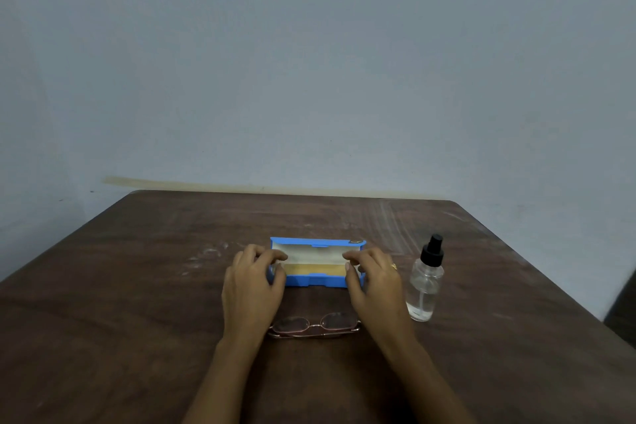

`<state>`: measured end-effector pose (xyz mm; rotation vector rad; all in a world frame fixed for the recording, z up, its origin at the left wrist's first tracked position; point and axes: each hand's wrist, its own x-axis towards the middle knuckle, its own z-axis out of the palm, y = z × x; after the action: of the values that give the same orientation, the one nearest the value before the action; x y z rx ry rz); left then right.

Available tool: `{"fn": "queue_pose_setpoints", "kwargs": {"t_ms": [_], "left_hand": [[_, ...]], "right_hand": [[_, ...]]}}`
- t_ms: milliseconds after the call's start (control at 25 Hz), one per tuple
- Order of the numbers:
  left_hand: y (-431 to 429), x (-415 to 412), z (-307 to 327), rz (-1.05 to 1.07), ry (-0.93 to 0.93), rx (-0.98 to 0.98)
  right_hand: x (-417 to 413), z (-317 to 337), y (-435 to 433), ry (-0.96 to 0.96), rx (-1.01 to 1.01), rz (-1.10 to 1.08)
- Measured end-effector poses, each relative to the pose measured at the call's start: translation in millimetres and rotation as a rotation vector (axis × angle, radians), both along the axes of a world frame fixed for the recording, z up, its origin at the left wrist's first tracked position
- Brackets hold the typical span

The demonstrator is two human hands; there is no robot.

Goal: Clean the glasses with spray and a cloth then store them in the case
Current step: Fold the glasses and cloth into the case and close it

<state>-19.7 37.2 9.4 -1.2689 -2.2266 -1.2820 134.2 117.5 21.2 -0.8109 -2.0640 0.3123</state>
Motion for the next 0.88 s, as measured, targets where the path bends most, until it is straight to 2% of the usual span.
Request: {"fn": "queue_pose_setpoints", "kwargs": {"t_ms": [160, 240, 480, 640, 760, 880], "left_hand": [[-9, 12, 3, -0.311, -0.080, -0.081], [-14, 18, 2, -0.350, -0.034, -0.154], [-25, 27, 6, -0.339, 0.076, -0.434], [-30, 33, 11, -0.309, 0.046, -0.376], [-42, 29, 8, -0.172, -0.094, -0.284], [-58, 22, 3, -0.080, -0.298, -0.306]], "right_hand": [[13, -6, -21, 0.049, -0.112, -0.007], [24, -12, -28, 0.060, -0.170, -0.043], [41, -23, -39, 0.078, -0.364, -0.078], [41, -27, -42, 0.096, -0.465, -0.056], [38, -28, -43, 0.100, -0.500, -0.028], [37, -26, -42, 0.094, -0.516, -0.019]]}}
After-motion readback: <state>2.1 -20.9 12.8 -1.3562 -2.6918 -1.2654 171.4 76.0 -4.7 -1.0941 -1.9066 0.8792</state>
